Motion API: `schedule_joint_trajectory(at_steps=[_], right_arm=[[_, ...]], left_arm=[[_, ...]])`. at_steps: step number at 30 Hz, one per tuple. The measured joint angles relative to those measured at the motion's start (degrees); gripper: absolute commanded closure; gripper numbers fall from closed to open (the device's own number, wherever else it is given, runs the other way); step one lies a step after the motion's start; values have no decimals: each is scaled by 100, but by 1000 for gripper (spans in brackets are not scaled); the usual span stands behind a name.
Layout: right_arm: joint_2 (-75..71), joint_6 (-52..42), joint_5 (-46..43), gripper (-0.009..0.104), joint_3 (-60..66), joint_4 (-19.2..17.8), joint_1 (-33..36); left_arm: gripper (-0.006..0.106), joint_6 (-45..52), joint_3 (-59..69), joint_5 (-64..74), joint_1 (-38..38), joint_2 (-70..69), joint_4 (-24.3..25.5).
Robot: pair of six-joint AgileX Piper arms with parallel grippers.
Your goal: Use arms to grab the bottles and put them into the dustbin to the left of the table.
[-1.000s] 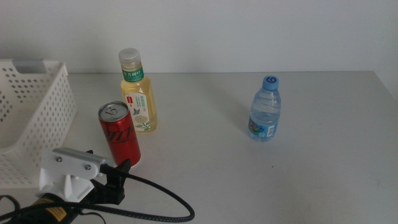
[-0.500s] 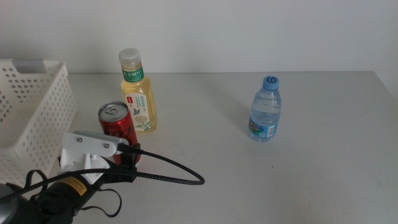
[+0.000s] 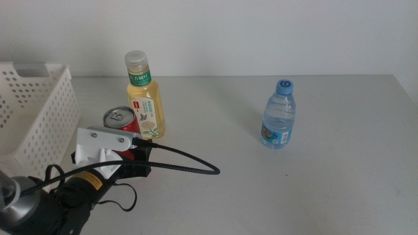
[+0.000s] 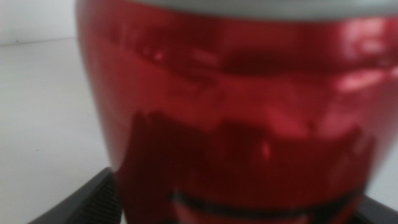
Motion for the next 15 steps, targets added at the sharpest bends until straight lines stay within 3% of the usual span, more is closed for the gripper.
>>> schedule_joint_trajectory(at_steps=[6,15], right_arm=[[0,0,0,1,0,0,0],[0,0,0,1,0,0,0]], left_arm=[[18,0,-180,0,0,107,-2],[70,100,-205,0,-5,114,4]])
